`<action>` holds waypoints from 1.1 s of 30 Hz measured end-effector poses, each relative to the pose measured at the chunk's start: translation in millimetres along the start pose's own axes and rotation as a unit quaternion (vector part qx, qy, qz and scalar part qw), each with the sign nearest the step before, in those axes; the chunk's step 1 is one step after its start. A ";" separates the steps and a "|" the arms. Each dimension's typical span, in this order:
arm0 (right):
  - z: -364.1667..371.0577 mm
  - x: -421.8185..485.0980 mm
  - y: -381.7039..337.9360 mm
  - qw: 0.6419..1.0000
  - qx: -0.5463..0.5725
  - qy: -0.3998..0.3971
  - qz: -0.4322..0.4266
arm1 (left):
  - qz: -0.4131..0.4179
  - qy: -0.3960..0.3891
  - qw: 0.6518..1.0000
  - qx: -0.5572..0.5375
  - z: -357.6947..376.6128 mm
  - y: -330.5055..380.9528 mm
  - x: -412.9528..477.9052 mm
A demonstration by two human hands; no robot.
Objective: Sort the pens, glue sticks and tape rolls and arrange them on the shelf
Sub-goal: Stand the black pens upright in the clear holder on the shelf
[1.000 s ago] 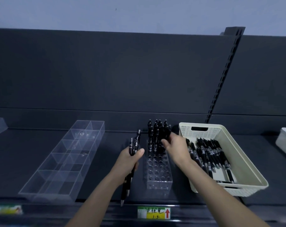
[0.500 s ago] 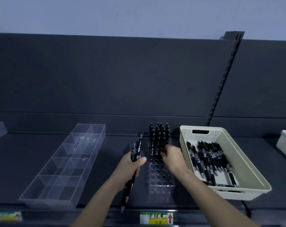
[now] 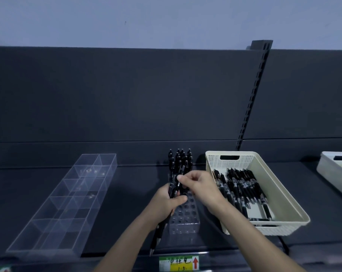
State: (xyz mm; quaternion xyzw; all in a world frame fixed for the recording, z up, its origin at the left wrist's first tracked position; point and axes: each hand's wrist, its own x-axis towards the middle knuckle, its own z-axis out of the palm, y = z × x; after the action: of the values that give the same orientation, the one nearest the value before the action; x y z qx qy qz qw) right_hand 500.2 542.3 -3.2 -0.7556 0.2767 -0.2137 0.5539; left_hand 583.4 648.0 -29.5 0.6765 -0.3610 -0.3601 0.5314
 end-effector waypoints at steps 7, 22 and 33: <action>-17.2 -5.4 5.0 0.993 0.108 -0.025 0.051 | -0.045 -0.024 0.994 -0.101 -3.7 1.4 -0.7; -41.6 15.7 7.3 0.976 -0.080 0.197 -0.047 | -0.068 0.147 0.979 -0.122 -22.7 -3.9 -4.2; -7.3 26.2 19.3 0.919 -0.373 0.111 -0.070 | 0.105 0.183 0.977 0.021 -29.1 -8.4 4.6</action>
State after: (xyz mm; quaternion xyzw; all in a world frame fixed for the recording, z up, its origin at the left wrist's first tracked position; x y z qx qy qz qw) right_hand 511.9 515.4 -19.1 -0.8962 0.3424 -0.2159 0.1815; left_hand 611.8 658.7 -33.1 0.7006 -0.3343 -0.1649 0.6085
